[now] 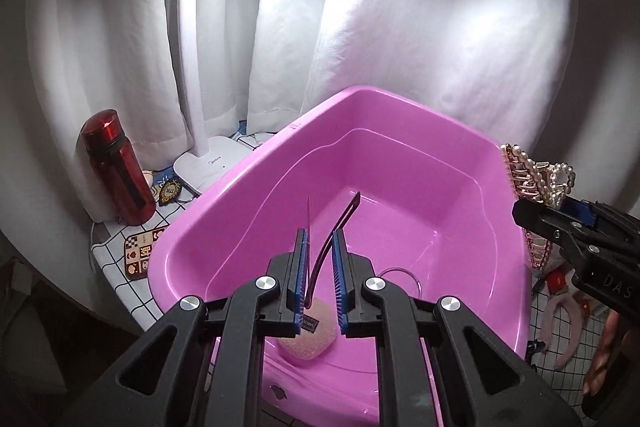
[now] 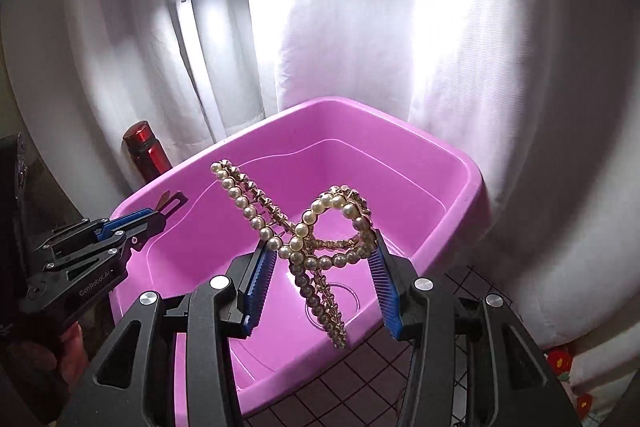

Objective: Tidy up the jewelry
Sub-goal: 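Open both grippers to drop the hair pins and pearl clip into the tub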

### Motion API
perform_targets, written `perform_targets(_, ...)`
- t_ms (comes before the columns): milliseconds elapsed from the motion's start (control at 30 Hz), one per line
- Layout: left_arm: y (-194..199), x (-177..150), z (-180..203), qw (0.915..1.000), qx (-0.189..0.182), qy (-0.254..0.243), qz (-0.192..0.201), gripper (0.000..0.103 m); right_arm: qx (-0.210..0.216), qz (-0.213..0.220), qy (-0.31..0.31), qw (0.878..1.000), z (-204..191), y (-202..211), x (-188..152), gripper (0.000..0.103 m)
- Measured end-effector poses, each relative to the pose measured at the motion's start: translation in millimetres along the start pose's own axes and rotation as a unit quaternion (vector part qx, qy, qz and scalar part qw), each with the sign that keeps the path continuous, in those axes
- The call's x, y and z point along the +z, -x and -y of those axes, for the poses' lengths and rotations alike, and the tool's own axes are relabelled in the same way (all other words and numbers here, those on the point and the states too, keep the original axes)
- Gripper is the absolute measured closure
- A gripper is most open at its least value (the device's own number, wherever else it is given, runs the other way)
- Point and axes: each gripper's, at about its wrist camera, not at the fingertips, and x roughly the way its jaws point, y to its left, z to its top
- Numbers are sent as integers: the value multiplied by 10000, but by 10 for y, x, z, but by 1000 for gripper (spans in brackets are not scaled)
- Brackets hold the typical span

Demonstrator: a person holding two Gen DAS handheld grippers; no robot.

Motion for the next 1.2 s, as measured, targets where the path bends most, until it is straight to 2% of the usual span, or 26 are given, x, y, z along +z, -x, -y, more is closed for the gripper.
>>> perform_targets(267,-309,13,-90,9993,160,103,-337,90,-87,-483,84,9988,-93,-539,109,58)
perform_targets(433,-418,-7,-117,9982,250,104,-528,88,-222,-687,51,9974,-56,-717,89,58)
perform_targets(567,-424,-3,-105,9982,290,24,-521,86,-385,-757,104,9963,-56,-795,95,58)
perform_targets(633,-424,4,-116,9983,316,11,-497,82,-408,-790,46,9960,-36,-823,93,58)
perform_targets(667,-412,9,-115,9984,321,-5,-468,75,-405,-802,17,9960,-18,-830,91,56)
perform_targets(733,-375,23,-101,9985,407,-58,-373,53,-434,-824,13,9956,-13,-844,94,51)
perform_targets(767,-351,32,-111,9985,420,-15,-340,38,-479,-801,21,9956,-15,-838,102,46)
perform_targets(800,-316,39,-132,9990,357,73,-262,34,-498,-754,20,9959,-15,-827,110,44)
perform_targets(900,-316,41,-165,9986,429,112,-282,28,-508,-686,-15,9964,-6,-782,135,42)
perform_targets(1200,-226,15,-212,9983,484,184,-257,25,-498,-629,-26,9968,-63,-708,106,42)
